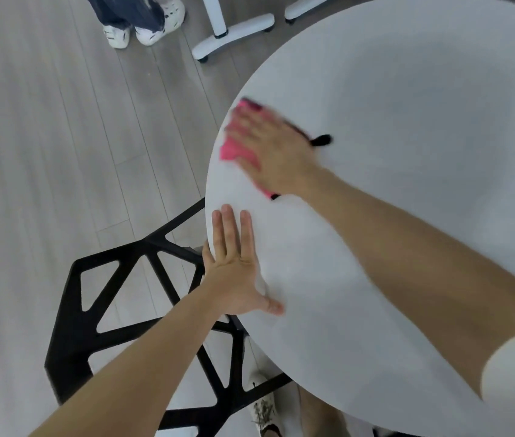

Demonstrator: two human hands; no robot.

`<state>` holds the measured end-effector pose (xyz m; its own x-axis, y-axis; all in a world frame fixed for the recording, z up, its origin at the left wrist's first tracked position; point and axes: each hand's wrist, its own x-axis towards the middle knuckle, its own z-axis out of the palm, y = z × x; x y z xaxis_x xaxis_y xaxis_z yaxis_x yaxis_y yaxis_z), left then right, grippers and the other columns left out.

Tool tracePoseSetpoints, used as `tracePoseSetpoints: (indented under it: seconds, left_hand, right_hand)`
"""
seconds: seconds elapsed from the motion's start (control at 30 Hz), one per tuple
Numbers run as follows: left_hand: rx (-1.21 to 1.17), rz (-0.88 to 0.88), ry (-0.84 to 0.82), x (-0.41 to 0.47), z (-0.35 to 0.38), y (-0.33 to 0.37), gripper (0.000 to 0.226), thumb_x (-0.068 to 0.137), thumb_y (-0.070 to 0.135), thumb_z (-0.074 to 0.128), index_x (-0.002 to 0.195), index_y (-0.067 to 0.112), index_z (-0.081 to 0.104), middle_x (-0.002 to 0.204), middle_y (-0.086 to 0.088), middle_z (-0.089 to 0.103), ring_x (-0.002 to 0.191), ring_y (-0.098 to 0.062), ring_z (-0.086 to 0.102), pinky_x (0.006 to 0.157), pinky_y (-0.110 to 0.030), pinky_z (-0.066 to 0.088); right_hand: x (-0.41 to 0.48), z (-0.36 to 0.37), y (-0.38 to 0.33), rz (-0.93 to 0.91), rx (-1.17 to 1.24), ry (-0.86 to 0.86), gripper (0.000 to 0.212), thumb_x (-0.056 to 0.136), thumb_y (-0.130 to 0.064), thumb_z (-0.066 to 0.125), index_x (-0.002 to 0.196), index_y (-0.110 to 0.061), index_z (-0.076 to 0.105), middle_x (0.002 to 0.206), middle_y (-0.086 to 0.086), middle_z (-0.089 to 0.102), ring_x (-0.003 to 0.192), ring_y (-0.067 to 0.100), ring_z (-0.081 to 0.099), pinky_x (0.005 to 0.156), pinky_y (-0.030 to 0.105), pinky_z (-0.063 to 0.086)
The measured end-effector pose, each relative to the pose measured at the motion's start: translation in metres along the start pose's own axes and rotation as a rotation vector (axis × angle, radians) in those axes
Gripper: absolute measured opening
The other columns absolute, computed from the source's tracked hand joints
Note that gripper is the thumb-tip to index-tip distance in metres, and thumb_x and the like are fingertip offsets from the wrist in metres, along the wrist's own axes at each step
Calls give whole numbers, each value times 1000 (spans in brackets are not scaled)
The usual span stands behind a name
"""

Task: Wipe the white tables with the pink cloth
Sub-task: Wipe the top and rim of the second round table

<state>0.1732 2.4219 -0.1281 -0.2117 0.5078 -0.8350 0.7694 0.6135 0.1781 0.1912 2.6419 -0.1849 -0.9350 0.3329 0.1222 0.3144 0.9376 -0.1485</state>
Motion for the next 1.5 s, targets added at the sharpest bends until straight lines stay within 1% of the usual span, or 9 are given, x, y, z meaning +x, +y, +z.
tracePoseSetpoints:
  seconds: [0.17, 0.27, 0.53, 0.73, 0.9, 0.97, 1.17, 1.3, 1.5]
  left_hand:
    - [37, -8, 0, 3, -1, 0, 187, 53, 85, 90, 138, 19, -63, 136, -10, -76, 131, -33, -68, 128, -70, -10]
    - [44, -13, 2, 4, 1, 0, 187, 53, 84, 90, 138, 18, -63, 135, -10, -76, 131, -33, -68, 128, -71, -9]
    - [31, 33, 62, 6, 7, -4, 189, 50, 86, 90, 140, 18, -62, 136, -11, -75, 132, -34, -67, 125, -73, -15]
    - [-26, 141, 216, 4, 12, -15, 180, 53, 87, 87, 161, 19, -40, 163, -11, -54, 151, -32, -51, 130, -66, 0]
    - [-111, 478, 506, -10, -2, -98, 53, 105, 40, 68, 151, 17, 57, 168, -3, 41, 157, -21, 38, 127, -44, 39]
    - [-84, 523, 582, -19, -11, -134, 18, 107, 33, 64, 114, 21, 75, 136, 5, 67, 121, -16, 66, 104, -40, 56]
    - [152, 461, 651, -13, -26, -189, 50, 109, 48, 51, 65, 26, 51, 73, 8, 53, 65, -14, 53, 64, -34, 40]
    - [117, 511, 630, -2, -26, -177, 41, 112, 37, 50, 84, 15, 71, 91, 2, 64, 78, -20, 60, 68, -37, 50]
    - [234, 660, 665, -14, -18, -137, 21, 104, 21, 62, 123, 14, 69, 127, -4, 66, 109, -26, 66, 81, -40, 57]
  right_hand:
    - [-74, -38, 108, 733, -59, 7, 75, 110, -55, 19, 171, -13, 27, 180, 11, 20, 168, 29, 12, 136, 52, 8]
    - [-76, -35, 71, 1012, -61, 39, 79, 108, -52, 15, 171, -6, 23, 180, 18, 16, 168, 34, 11, 135, 57, 9]
    - [-135, -18, -64, 310, -25, -38, 68, 115, -52, 35, 170, -13, 33, 179, 11, 22, 168, 26, 14, 135, 53, 14]
    - [-262, -40, -53, 902, -94, 41, 65, 113, -49, 40, 168, -15, 36, 179, 7, 27, 168, 24, 17, 135, 53, 15]
    - [-214, -19, -106, 1599, -85, 139, 74, 112, -51, 26, 171, -6, 24, 180, 18, 16, 168, 34, 11, 133, 60, 11]
    - [-147, -8, -143, 1565, -53, 154, 76, 111, -49, 25, 170, -2, 23, 179, 23, 15, 167, 38, 10, 133, 61, 10]
    - [-49, 16, -224, 942, 4, 40, 70, 114, -46, 28, 171, -6, 24, 179, 20, 16, 168, 36, 9, 133, 59, 8]
    - [-156, 4, -225, 867, -32, 47, 63, 116, -49, 32, 170, -16, 33, 179, 7, 24, 169, 25, 11, 135, 53, 12]
    - [-253, -12, -222, 1444, -75, 31, 68, 115, -50, 26, 172, -13, 23, 181, 10, 16, 169, 28, 7, 134, 56, 13]
